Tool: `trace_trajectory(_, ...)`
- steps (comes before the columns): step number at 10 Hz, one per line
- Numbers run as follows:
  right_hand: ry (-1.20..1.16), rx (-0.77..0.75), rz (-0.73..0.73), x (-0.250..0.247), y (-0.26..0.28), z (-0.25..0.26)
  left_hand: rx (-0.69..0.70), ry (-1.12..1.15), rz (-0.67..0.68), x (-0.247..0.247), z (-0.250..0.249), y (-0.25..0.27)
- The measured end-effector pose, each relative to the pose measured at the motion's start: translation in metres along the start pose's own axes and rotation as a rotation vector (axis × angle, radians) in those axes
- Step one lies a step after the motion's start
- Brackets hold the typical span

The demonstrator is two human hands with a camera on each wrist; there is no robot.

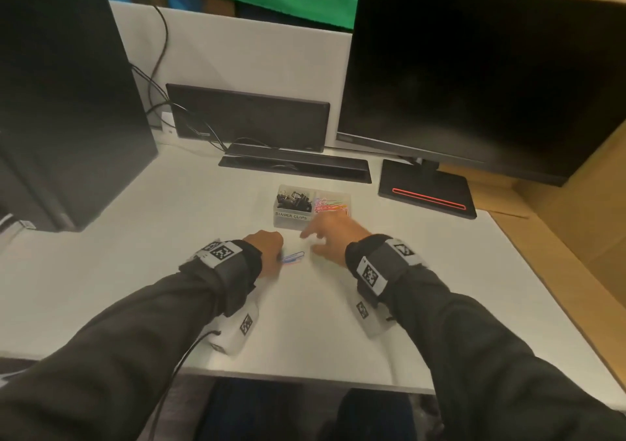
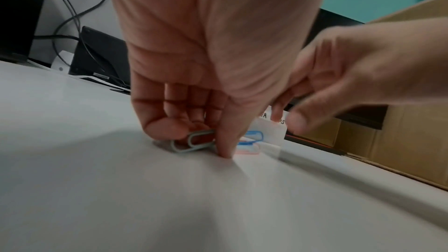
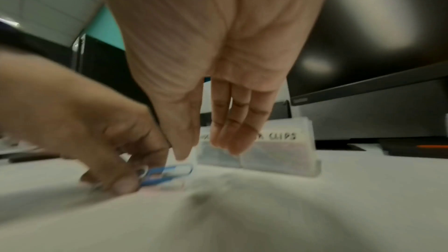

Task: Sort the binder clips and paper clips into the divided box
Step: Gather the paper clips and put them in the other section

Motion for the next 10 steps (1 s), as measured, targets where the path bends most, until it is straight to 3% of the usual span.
trace_trajectory(1,0.064,0.007,0.149,0.036,-0.002,0.012,0.014,0.013,0.010,0.002,0.001,0.002)
trace_trajectory(2,0.061,0.030,0.150,0.039,-0.006,0.014,0.037,-0.012,0.002,0.002,-0.002,0.006)
trace_trajectory(4,-0.047,0.113,0.015,0.000,0.019,-0.024,0.078,0.041,-0.100,-0.042,-0.009,0.009)
trace_trajectory(6,-0.153,0.205,-0.013,0.000,0.070,-0.053,0.148,0.012,-0.248,-0.117,-0.072,-0.033)
trace_trajectory(8,-0.290,0.232,-0.106,-0.001,0.124,-0.064,0.102,-0.004,-0.178,-0.105,-0.093,-0.074)
trace_trajectory(10,-0.451,0.287,-0.272,-0.004,0.163,-0.074,0.019,0.169,-0.282,-0.108,-0.074,-0.073)
Point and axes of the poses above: each hand's wrist, its own y-axis away from the middle knuckle, its own x-axis out of the palm, z = x × y, the point moved 10 cm from there along -y, towards the middle knuckle, and after that the axes turned 3 degrees about x, right-handed, at the moved point
